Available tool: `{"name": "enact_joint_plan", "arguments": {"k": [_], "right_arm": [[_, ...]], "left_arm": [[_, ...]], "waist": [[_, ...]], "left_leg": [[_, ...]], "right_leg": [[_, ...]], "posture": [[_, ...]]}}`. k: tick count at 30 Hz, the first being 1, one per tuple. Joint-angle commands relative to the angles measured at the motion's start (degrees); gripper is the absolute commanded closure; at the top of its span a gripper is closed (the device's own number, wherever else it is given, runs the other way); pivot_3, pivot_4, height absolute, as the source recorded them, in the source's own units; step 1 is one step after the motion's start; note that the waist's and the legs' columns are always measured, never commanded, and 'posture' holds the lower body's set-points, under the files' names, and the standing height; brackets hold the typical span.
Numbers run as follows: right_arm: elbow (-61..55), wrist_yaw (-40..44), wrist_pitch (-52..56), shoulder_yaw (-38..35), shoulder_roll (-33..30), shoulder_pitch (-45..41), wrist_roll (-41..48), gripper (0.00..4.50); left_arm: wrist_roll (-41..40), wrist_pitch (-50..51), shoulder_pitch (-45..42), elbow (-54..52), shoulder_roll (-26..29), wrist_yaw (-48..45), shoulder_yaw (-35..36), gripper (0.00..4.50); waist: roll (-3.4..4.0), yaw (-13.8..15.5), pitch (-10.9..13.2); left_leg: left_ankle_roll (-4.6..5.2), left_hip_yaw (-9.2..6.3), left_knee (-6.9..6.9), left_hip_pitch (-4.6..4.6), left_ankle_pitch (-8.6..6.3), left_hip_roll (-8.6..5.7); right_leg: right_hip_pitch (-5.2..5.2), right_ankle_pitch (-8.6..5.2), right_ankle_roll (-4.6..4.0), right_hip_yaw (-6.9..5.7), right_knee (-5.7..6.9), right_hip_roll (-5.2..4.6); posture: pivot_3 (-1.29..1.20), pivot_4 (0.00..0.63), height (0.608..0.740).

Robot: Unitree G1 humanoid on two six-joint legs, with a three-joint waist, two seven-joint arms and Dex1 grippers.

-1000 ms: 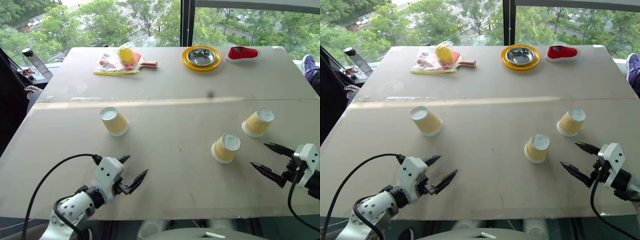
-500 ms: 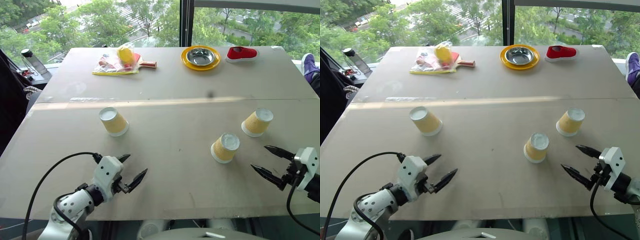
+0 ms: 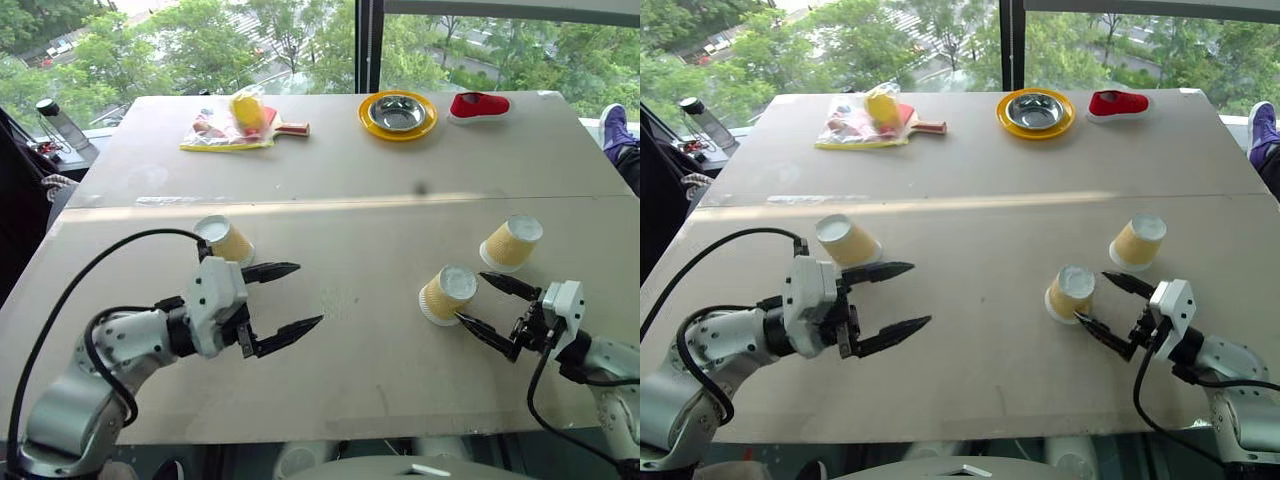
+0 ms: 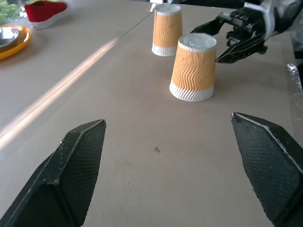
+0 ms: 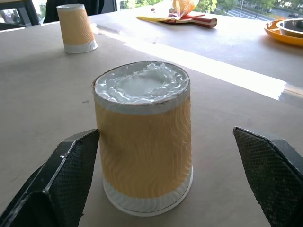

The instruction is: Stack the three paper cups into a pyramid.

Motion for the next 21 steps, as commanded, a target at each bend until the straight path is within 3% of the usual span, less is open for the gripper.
{"name": "enact_joint_plan", "arguments": {"k": [1,20,21], "right_arm": [[-0.16,-0.19,-1.37,0.55,0.76,-1.19,0.14,0.0],[1.07,1.4,-0.68,5.34,1.07,-6.63,0.43,0.0],[0.85,1.43,-0.57,5.54,1.11,-6.88,0.57,0.26]], "left_arm": [[-3.84,1.42,-1.57,-1.35,1.29,-1.69,2.14,0.13],[-10.06,6.98,1.71,-6.55,3.91,-4.59,2.25,0.13],[-10.24,7.16,1.53,-6.72,3.94,-4.32,2.38,0.03]], "waist": [[0.0,-0.29,0.0],[0.01,-0.35,0.01],[0.01,-0.35,0.01]], "left_leg": [[0.0,0.0,0.0,0.0,0.0,0.0],[-0.01,0.03,0.0,0.0,0.0,0.02],[-0.01,0.03,0.0,0.0,0.0,0.02]], "right_leg": [[0.0,0.0,0.0,0.01,0.0,0.01],[-0.01,0.0,0.0,0.07,0.01,0.03],[-0.01,0.0,0.0,0.07,0.01,0.03]], "posture": [[0.0,0.15,0.74],[0.0,0.15,0.74],[0.0,0.15,0.74]]}}
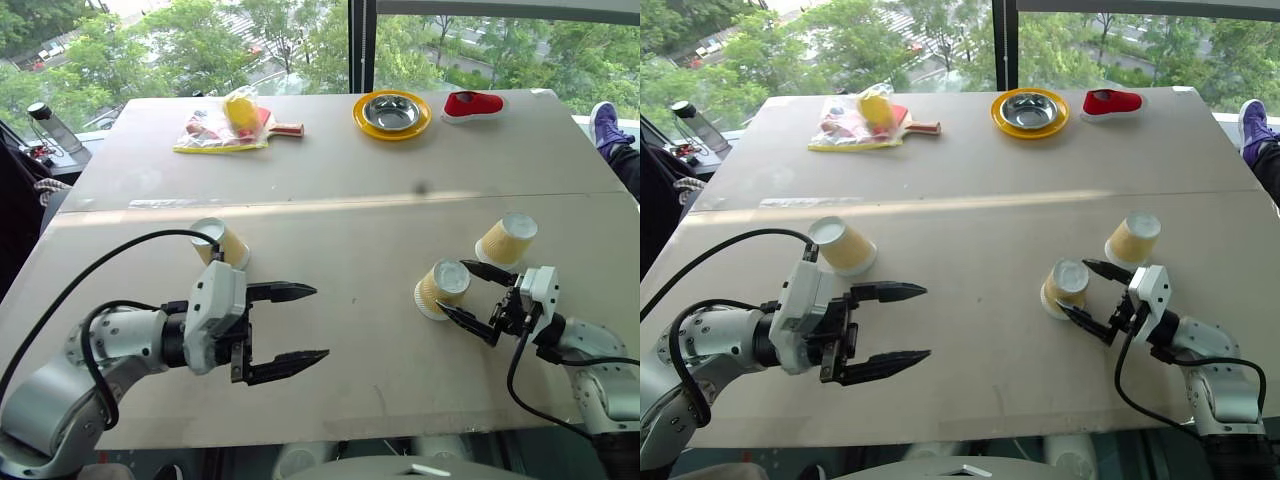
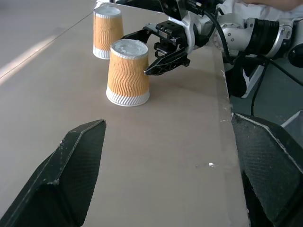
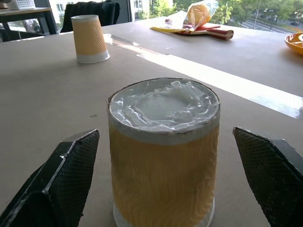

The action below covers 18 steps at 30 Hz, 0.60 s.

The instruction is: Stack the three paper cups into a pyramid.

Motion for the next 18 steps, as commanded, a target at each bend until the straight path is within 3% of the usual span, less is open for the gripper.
{"name": "enact_joint_plan", "arguments": {"k": [1,2,4,6,12,18], "right_arm": [[-2.45,0.45,0.04,0.14,-0.04,-1.09,1.25,0.56],[-2.54,0.39,0.04,0.24,0.02,-1.3,1.24,0.8],[-2.67,-0.43,0.09,0.32,0.1,-1.7,0.73,1.78],[-2.61,-1.56,1.3,0.73,-0.01,-2.41,0.08,2.37],[-4.85,-6.66,7.4,5.73,1.96,-9.49,-2.05,2.37],[0.26,-14.92,15.83,14.41,10.19,-24.2,-8.58,2.37]], "left_arm": [[-2.03,0.47,-0.61,-2.24,0.56,0.56,1.63,0.0],[-1.87,0.52,-0.83,-2.24,0.55,0.76,1.7,0.0],[-2.01,0.65,-1.0,-2.31,0.65,1.0,1.96,0.0],[-2.32,0.67,-1.03,-2.44,0.54,1.39,2.35,0.0],[-2.62,0.77,0.41,1.35,-0.96,4.7,7.48,0.0],[-1.57,-0.49,1.34,8.53,-2.61,5.61,14.93,0.0]], "waist": [[0.0,-0.02,0.0],[0.0,-0.02,0.0],[0.0,-0.01,0.0],[0.0,-0.02,0.0],[0.0,-0.38,0.0],[-0.02,-0.92,0.0]], "left_leg": [[0.0,0.0,0.0,0.0,0.0,0.0],[0.0,0.0,0.0,0.0,0.0,0.0],[0.0,0.0,0.0,0.0,0.0,0.0],[0.0,0.0,0.0,0.0,0.0,0.0],[-0.01,0.03,-0.01,0.0,0.0,0.03],[-0.07,0.01,-0.01,-0.05,0.01,0.04]], "right_leg": [[0.0,0.0,0.0,0.0,0.0,0.0],[0.0,0.0,0.0,0.0,0.0,0.0],[0.0,0.0,0.0,0.0,0.0,0.01],[0.0,0.0,0.0,0.0,0.0,0.01],[-0.09,0.0,-0.01,0.08,0.03,0.06],[-0.2,0.0,-0.02,0.09,0.1,0.11]], "posture": [[0.0,0.15,0.74],[0.0,0.15,0.74],[0.0,0.15,0.74],[0.0,0.15,0.74],[0.0,0.15,0.74],[0.0,0.15,0.74]]}}
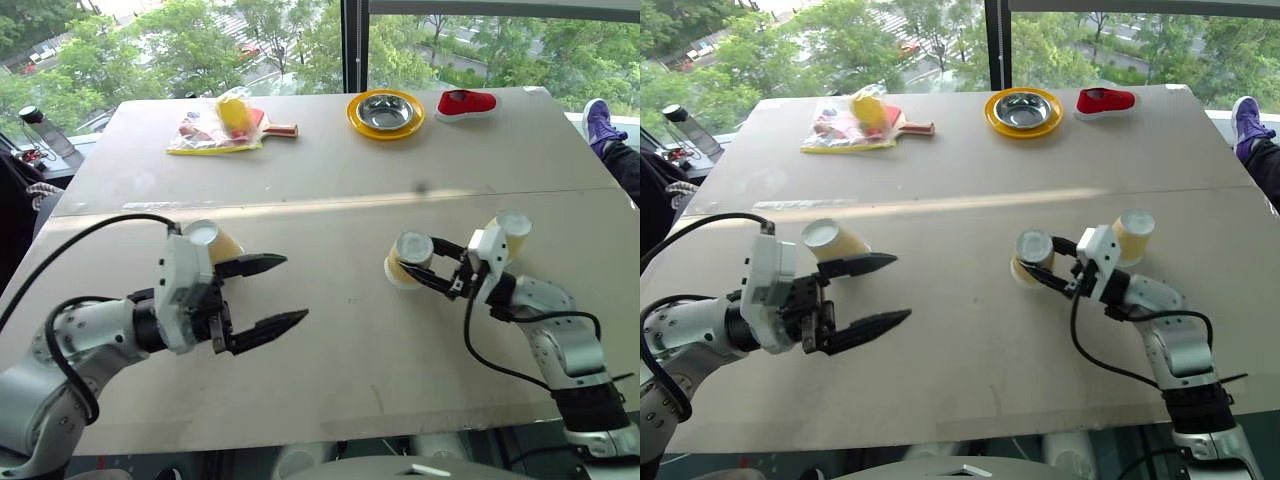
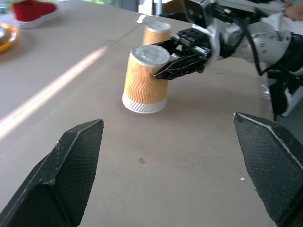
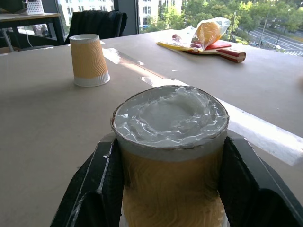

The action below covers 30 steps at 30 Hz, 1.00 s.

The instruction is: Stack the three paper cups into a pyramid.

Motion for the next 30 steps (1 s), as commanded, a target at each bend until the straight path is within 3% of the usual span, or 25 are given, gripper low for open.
{"name": "enact_joint_plan", "arguments": {"k": [1,5,11,15,17,20,26,30], "right_arm": [[2.41,-4.46,4.36,3.73,4.88,-7.71,-2.42,2.37],[16.81,-9.5,5.53,7.93,14.6,-22.25,-7.85,2.37],[23.76,-8.64,3.3,8.07,18.59,-26.22,-9.35,2.37],[24.58,-8.12,2.97,8.04,19.57,-26.17,-9.8,0.77],[23.17,-8.03,3.26,7.75,19.09,-25.02,-9.79,0.08],[19.54,-7.96,4.34,6.55,17.78,-22.87,-8.9,0.08],[-1.72,-7.02,10.8,2.07,8.17,-10.27,-4.9,0.08],[-13.01,-10.76,12.41,-3.05,3.72,-3.89,-4.11,0.08]], "left_arm": [[0.29,-1.04,0.38,2.8,-0.33,0.06,4.86,0.0],[1.11,-0.97,4.66,5.13,-0.42,-1.28,10.77,0.0],[1.39,-1.18,8.44,5.26,-2.21,-1.23,12.85,0.0],[2.61,-1.93,9.65,5.17,-3.33,-1.57,11.88,0.0],[2.58,-1.97,9.67,5.09,-3.83,-1.76,11.35,0.0],[2.54,-2.25,9.42,5.31,-4.11,-2.48,10.79,0.0],[1.11,-1.45,4.97,3.82,-3.37,-2.96,6.51,0.0],[0.11,0.35,-1.7,2.44,-2.82,-1.28,1.04,0.0]], "waist": [[-0.01,-0.38,0.0],[-0.07,-1.34,0.01],[-0.11,-1.46,-0.01],[-0.11,-2.22,-0.01],[-0.1,-2.43,-0.01],[-0.1,-2.44,-0.01],[-0.13,-1.5,-0.03],[-0.09,-0.8,0.0]], "left_leg": [[0.0,0.01,0.0,-0.01,0.0,0.0],[-0.01,0.07,-0.01,-0.07,0.0,-0.01],[-0.08,-0.11,-0.11,-0.15,-0.05,-0.1],[-0.08,-0.09,-0.1,-0.15,-0.05,-0.13],[-0.08,-0.09,-0.12,-0.13,-0.05,-0.11],[-0.1,-0.08,-0.1,-0.11,-0.05,-0.08],[-0.09,-0.04,0.0,-0.16,-0.06,-0.13],[-0.09,-0.06,-0.04,-0.19,-0.07,-0.11]], "right_leg": [[-0.02,0.0,0.0,0.01,0.0,0.0],[-0.17,0.01,-0.01,-0.06,0.05,0.05],[-0.3,0.01,-0.02,-0.24,0.1,0.0],[-0.31,0.01,-0.02,-0.21,0.05,0.0],[-0.38,0.01,-0.02,-0.2,0.07,0.02],[-0.46,0.01,-0.03,-0.13,0.18,0.06],[-0.45,0.01,-0.02,-0.08,0.17,0.01],[-0.48,0.01,-0.02,-0.01,0.15,0.01]], "posture": [[0.0,0.15,0.74],[0.0,0.15,0.74],[0.0,0.15,0.74],[0.0,0.15,0.74],[0.0,0.15,0.74],[0.0,0.15,0.74],[0.0,0.15,0.74],[0.0,0.15,0.74]]}}
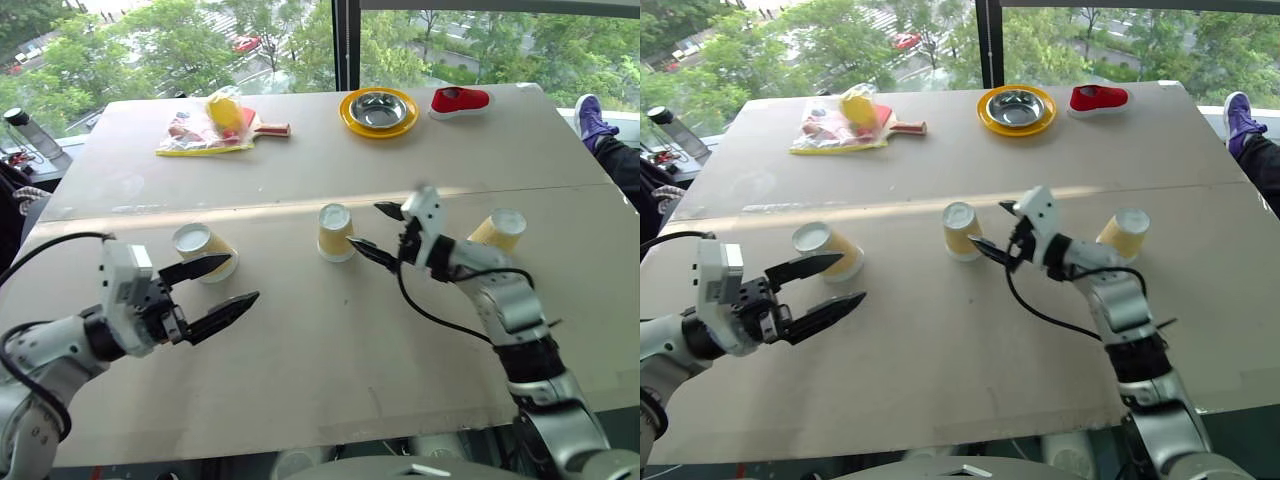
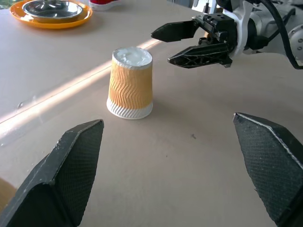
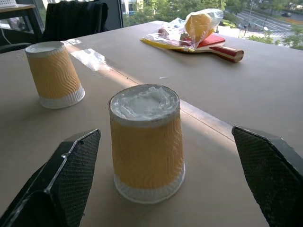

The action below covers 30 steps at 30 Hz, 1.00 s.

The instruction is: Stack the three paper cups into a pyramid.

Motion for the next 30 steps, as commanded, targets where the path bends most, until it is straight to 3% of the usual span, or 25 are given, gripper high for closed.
{"name": "enact_joint_plan", "arguments": {"k": [1,9,17,30], "right_arm": [[-10.37,-4.89,0.09,-6.5,-2.05,2.47,0.58,0.08],[-10.18,-14.95,-0.65,-21.08,-7.56,8.31,-2.75,0.08],[-7.64,-16.66,0.46,-23.98,-7.08,12.33,-0.84,0.08],[-4.77,-17.48,2.19,-25.08,-4.6,12.6,5.57,0.08]], "left_arm": [[-2.13,1.76,-6.21,-3.14,0.61,1.8,-5.16,0.0],[-3.06,7.83,-22.48,-3.43,-2.13,7.63,-18.73,0.0],[-4.31,10.93,-30.02,-3.43,-1.67,6.54,-22.24,0.0],[-0.31,8.43,-31.34,-2.98,-1.55,4.42,-24.17,0.0]], "waist": [[0.02,0.07,0.01],[-0.07,0.37,-0.04],[-0.09,0.08,-0.03],[-0.09,0.21,-0.03]], "left_leg": [[-0.01,0.01,0.0,0.01,0.0,0.01],[-0.01,0.12,0.09,0.1,0.01,0.0],[-0.01,0.15,0.07,0.12,0.01,-0.01],[-0.01,0.15,0.1,0.13,0.01,-0.02]], "right_leg": [[-0.01,0.0,0.0,0.07,0.05,0.01],[-0.02,0.0,0.0,0.3,0.3,0.03],[-0.09,0.0,0.01,0.6,0.38,0.11],[-0.08,0.0,0.01,0.61,0.41,0.11]], "posture": [[0.0,0.15,0.74],[0.0,0.15,0.74],[0.0,0.15,0.74],[0.0,0.15,0.74]]}}
